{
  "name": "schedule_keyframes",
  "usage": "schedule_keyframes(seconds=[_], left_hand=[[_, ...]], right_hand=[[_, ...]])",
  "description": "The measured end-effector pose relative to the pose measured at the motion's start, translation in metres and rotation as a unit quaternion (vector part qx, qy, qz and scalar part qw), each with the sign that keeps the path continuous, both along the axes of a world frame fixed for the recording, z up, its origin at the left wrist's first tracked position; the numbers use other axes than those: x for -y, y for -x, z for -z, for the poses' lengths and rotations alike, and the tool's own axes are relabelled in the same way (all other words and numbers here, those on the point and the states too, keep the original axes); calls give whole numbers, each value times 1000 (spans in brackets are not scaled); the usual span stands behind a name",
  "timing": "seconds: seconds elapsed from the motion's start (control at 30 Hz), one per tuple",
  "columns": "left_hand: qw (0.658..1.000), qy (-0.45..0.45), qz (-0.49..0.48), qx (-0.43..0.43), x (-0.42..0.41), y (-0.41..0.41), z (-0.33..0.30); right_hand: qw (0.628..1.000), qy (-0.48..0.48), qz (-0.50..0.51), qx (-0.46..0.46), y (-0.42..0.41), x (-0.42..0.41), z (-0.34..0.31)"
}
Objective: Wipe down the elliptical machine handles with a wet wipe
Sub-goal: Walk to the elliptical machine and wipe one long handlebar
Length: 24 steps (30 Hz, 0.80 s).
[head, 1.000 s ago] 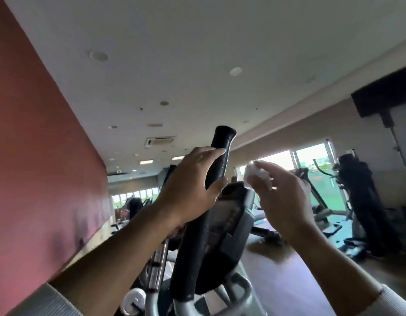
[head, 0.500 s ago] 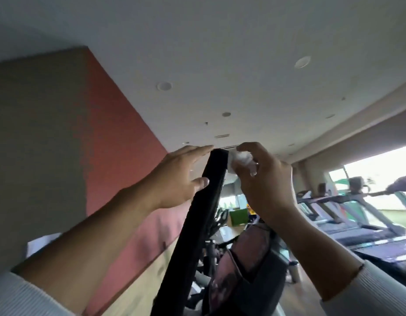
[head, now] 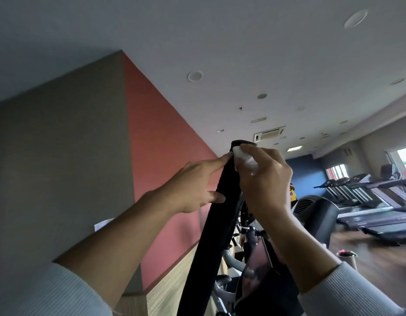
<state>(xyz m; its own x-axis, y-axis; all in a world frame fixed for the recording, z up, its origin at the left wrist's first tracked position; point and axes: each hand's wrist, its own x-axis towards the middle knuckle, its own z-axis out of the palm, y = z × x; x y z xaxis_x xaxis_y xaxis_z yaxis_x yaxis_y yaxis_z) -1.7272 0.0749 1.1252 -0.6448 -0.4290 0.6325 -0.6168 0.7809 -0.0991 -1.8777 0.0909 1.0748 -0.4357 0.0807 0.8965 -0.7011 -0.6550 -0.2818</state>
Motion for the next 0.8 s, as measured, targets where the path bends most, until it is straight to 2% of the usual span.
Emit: schedule_keyframes(seconds=[0.2,0.4,0.63,0.8], left_hand=[[1000,-12,-1,-2,5,0,2],[1000,-17,-11,-6,3,1,1],[1000,-26,-9,-8,6,2,4],[1000,-12,-13,-5,8,4,4]], right_hand=[[1000,-18,9,7,1,-3,17],[995,-77,-30,-54,-3,-6,64],[998,-28,30,39,24,-5,2],[1000,-25,17,0,13,6,17]])
